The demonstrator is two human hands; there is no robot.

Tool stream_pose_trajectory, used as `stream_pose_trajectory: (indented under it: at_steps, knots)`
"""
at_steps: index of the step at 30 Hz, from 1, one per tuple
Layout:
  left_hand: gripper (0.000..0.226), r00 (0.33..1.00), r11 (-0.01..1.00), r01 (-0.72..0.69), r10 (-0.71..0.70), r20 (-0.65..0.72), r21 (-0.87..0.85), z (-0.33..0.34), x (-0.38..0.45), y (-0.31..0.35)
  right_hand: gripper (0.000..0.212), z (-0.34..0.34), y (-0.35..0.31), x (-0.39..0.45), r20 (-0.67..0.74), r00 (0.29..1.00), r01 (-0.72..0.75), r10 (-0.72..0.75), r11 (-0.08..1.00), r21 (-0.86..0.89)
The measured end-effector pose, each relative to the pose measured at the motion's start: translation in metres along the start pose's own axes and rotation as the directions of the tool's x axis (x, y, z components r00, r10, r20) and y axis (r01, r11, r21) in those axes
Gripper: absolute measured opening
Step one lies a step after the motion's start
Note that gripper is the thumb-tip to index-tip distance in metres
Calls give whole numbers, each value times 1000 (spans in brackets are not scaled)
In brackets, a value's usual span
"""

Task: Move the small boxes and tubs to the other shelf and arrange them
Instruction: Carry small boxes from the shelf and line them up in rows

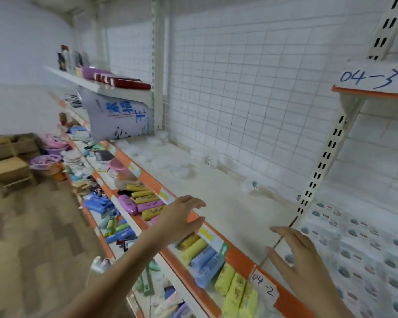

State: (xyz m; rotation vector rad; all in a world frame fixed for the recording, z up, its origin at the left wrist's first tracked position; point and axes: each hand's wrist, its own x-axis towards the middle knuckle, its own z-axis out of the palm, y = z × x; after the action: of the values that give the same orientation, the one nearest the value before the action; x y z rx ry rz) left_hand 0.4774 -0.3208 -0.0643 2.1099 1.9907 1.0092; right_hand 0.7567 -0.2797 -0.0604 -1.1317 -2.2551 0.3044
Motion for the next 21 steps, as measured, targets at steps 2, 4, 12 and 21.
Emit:
stream_pose_trajectory:
  at_steps: [2,4,12,21]
  knots:
    - [46,998,997,67,-67,-10,26,-10,-23,-5,35,11,-7,-1,35,998,41,-43,998,55]
    - [39,992,991,122,-120,-32,51,-17,-45,-8,35,21,-12,-3,60,995,69,-75,993,100]
    - [35,950,941,309,-300,-79,137,-38,-121,-18,43,48,-32,-15,99,974,186,-203,970,156]
    - [34,895,887,435,-408,-179,157,-62,-159,-52,61,81,-60,6,174,949,220,-262,948,229]
